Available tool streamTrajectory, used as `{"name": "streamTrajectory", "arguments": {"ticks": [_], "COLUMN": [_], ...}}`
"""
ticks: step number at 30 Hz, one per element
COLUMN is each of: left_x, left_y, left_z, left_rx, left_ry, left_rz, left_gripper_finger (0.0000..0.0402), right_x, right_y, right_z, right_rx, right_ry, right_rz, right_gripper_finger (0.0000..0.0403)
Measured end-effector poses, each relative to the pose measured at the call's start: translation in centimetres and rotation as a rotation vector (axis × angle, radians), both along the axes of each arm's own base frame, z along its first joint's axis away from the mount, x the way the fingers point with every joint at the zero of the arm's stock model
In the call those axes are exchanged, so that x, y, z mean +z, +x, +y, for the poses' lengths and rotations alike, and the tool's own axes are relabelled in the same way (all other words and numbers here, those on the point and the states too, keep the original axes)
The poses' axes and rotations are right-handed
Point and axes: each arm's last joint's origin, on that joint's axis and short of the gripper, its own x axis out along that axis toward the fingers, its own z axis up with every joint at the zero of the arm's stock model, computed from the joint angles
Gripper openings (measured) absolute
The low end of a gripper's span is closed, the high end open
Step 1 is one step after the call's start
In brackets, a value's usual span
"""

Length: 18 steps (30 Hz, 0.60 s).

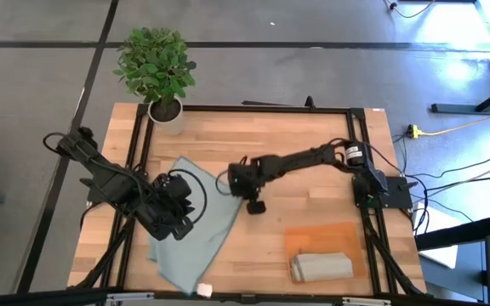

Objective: Roll microfiber towels into tight, uniform cylinder then place into a basket
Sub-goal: Roll the light blue microfiber towel

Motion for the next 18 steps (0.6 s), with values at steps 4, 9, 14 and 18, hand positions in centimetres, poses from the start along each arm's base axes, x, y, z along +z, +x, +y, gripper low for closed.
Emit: {"name": "streamTrajectory", "arguments": {"ticks": [4,9,14,18], "left_x": [-0.9,-2.5,-4.2,-5.8], "left_y": [0.8,2.0,2.9,3.9], "left_z": [-0.6,-1.7,-3.3,-5.1], "left_rx": [0.0,-0.021,-0.015,0.022], "left_ry": [0.023,0.008,-0.084,-0.119], "left_rz": [0.031,0.113,0.215,0.224], "left_gripper_finger": [0.0084,0.0084,0.0084,0.0084], "right_x": [-0.1,0.3,2.2,3.2], "right_y": [-0.5,-1.0,-1.4,-1.5], "right_z": [-2.7,-5.0,-6.0,-6.0], "right_rx": [-0.066,-0.124,-0.154,-0.169], "right_ry": [0.001,0.01,0.012,0.013], "right_rz": [0.053,0.078,0.036,0.013], "right_gripper_finger": [0.0005,0.0005,0.0005,0.0005]}}
